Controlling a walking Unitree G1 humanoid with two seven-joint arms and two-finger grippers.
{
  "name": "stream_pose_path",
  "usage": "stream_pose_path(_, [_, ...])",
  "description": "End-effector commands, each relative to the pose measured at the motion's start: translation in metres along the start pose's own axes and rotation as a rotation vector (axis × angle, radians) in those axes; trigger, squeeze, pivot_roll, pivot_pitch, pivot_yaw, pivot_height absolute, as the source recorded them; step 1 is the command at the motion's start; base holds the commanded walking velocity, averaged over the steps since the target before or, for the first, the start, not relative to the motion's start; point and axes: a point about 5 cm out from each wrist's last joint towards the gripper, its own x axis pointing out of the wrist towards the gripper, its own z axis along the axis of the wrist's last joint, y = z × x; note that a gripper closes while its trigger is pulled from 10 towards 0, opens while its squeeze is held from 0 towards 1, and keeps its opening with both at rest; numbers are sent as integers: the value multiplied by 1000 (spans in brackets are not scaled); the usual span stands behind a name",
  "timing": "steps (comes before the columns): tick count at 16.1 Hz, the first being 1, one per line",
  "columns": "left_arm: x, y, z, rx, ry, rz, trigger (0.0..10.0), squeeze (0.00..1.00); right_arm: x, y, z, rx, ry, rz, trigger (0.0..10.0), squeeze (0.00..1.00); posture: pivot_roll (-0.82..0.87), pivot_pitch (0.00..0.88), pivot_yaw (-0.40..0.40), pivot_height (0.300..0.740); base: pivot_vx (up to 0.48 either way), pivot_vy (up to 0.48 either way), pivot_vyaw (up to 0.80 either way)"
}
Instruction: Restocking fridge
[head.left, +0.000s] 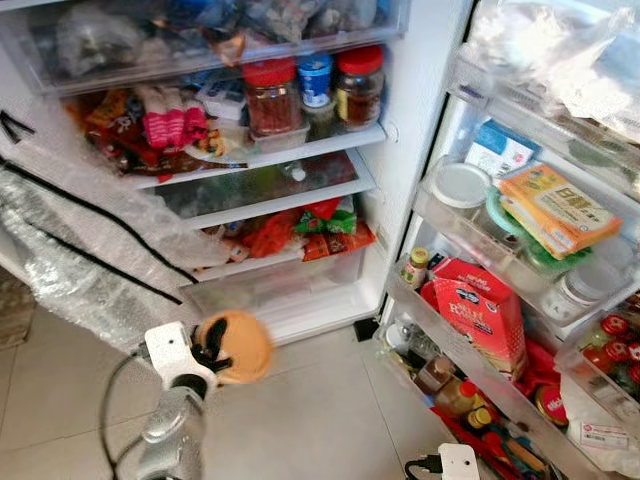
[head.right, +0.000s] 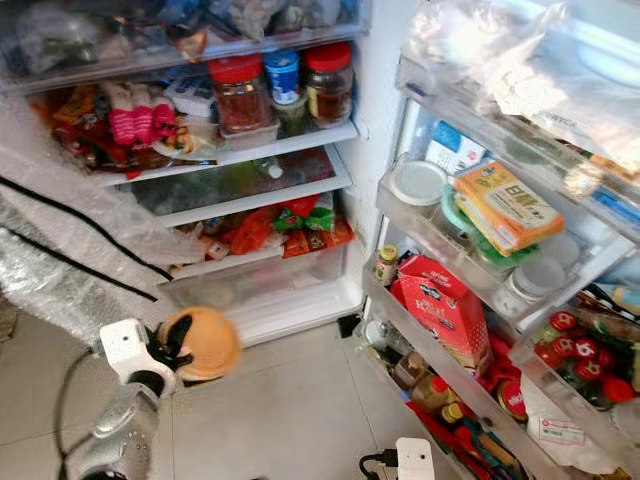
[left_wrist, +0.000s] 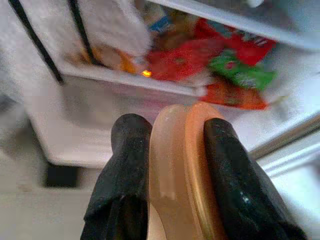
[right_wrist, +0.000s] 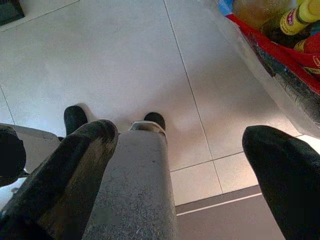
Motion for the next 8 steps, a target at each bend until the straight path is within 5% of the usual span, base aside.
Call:
stream_pose_path(1, [-10,4,-2,-108,8,12,10000,0,-4,2,-20,4,74,7,10000,0,-26,170,13,740,0,0,0])
stream_pose_path(4, [-16,1,6,-249,-21,-18,10000,0,-4,1,-20,3,74,4,10000,0,-17,167,8,740,0,0,0])
stream_pose_path(8, [-20,3,25,-231,-61,-35,10000,0,-4,1,-19,0,70,7,10000,0,-15,176,7,740,0,0,0])
